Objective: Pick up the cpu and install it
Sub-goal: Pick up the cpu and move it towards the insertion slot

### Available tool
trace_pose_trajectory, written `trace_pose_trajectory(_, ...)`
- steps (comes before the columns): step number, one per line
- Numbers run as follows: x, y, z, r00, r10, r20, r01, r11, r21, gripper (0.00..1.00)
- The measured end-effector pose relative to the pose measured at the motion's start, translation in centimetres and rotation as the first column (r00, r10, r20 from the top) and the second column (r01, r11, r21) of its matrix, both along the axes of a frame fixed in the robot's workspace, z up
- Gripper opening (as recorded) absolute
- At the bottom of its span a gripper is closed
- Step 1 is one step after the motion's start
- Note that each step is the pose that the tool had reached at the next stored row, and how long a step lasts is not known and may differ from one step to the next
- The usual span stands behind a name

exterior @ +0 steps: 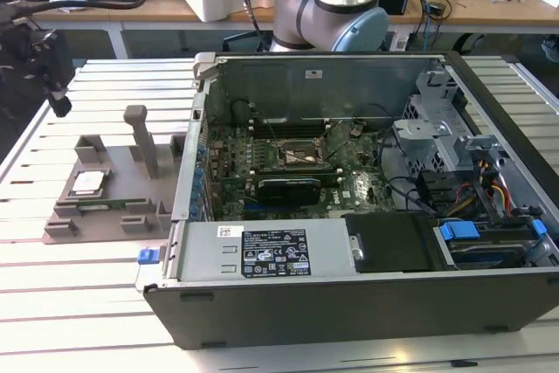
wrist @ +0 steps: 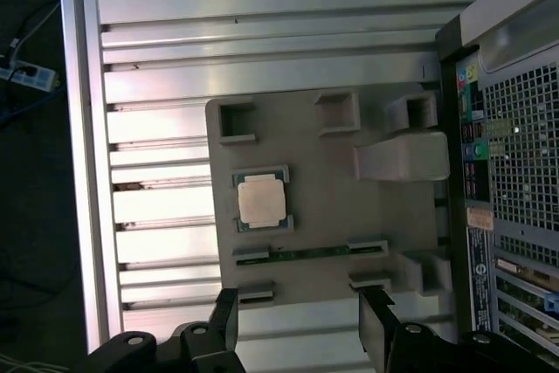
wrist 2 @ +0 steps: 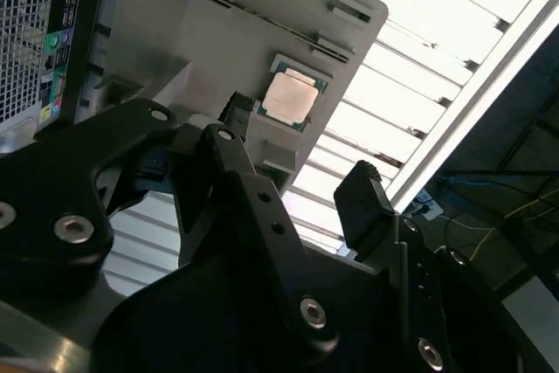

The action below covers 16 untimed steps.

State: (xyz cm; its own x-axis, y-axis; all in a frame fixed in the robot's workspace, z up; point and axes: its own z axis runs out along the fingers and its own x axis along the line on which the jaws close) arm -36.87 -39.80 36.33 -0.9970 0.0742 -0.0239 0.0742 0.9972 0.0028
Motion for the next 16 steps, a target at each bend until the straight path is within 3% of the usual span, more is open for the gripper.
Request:
trace_pose_trajectory(3, 0.5, 0.00, -0.57, 1.0000, 0.000, -0.0006, 0.000, 1.0000, -0.0002, 0.66)
trace_pose_trajectory(7, 0.6, 0.02, -1.99, 1.0000, 0.002, -0.0010, -0.002, 1.0000, -0.0002, 0.66)
trace_pose_trajectory(11, 0.6, 0.11, -2.43, 0.9968, 0.080, -0.0013, -0.080, 0.9968, -0.0010, 0.66)
trace_pose_trajectory(16, 0.6, 0.17, -3.11, 0.9967, 0.082, -0.0011, -0.082, 0.9967, -0.0009, 0.66)
